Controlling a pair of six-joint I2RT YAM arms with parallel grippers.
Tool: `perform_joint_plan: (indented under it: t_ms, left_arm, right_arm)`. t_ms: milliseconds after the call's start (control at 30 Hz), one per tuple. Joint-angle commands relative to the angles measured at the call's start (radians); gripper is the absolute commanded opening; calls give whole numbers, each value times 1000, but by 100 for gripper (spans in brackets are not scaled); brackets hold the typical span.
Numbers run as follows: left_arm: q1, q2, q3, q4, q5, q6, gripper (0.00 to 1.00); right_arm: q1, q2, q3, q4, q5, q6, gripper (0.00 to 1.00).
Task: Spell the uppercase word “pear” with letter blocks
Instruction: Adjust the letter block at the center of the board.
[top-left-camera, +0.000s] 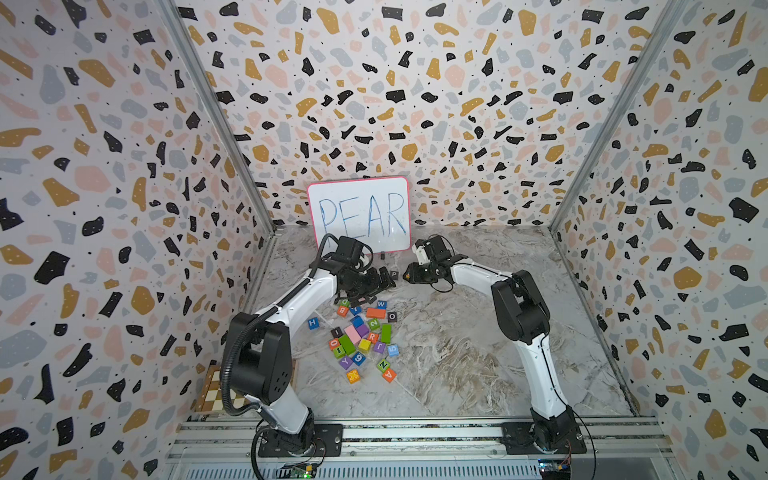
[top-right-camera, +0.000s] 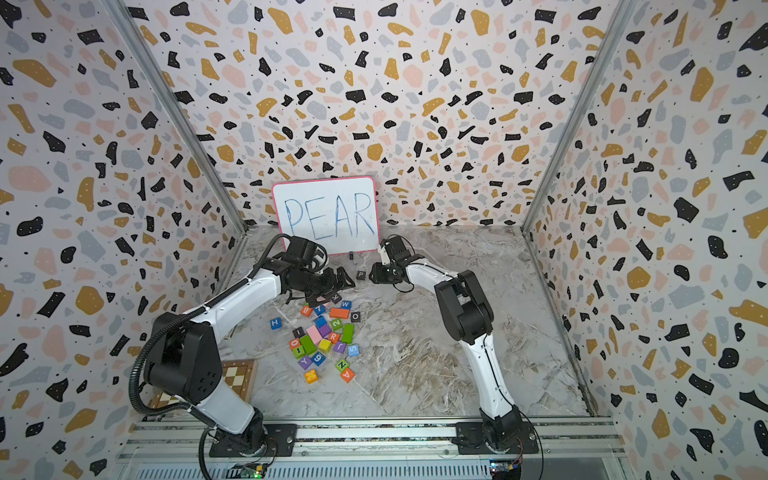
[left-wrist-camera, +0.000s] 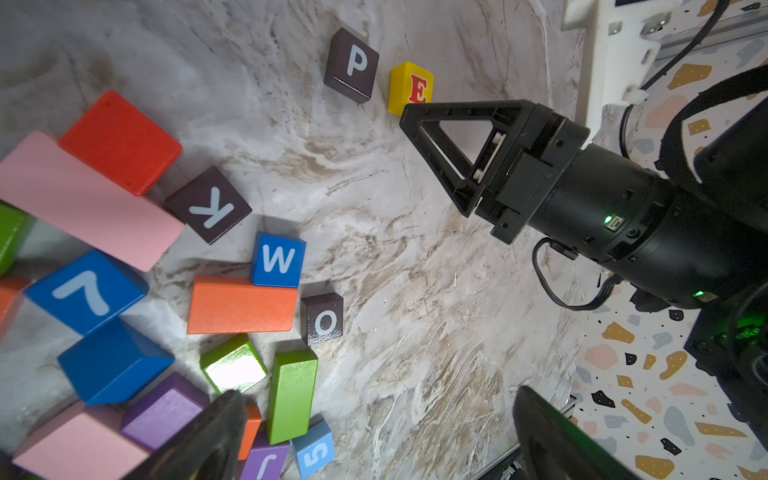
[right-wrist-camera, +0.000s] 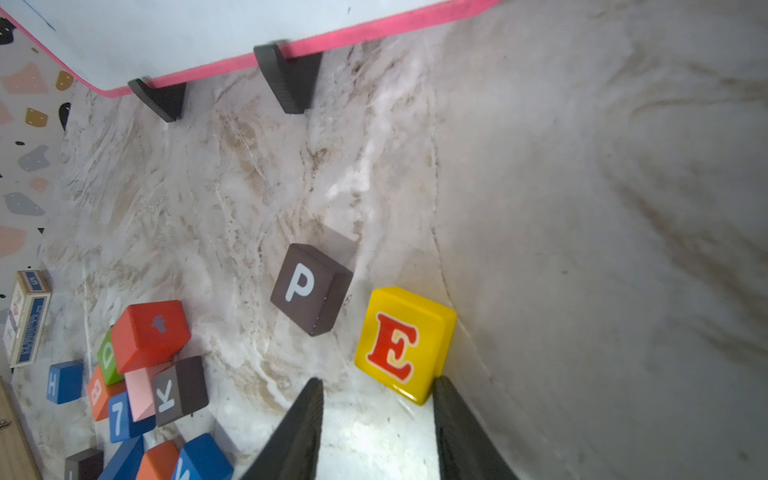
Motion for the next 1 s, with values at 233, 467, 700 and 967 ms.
perform_joint_plan:
  t_ms: [233, 467, 700, 967]
  left_arm:
    - [-4, -37, -15, 7, -5, -2, 99]
    - [-5, -62, -17, -12, -13, 1, 99]
    - [-6, -175, -98, -56, -50, -15, 99]
    - [-7, -331, -237, -144, -62, -28, 99]
  right_arm:
    - [6, -7, 14, 1, -2, 8, 45]
    - [1, -40, 15, -19, 16, -3, 45]
    - [1, -156, -79, -8, 40, -11, 49]
    - [82, -375, -362, 1, 107, -90, 51]
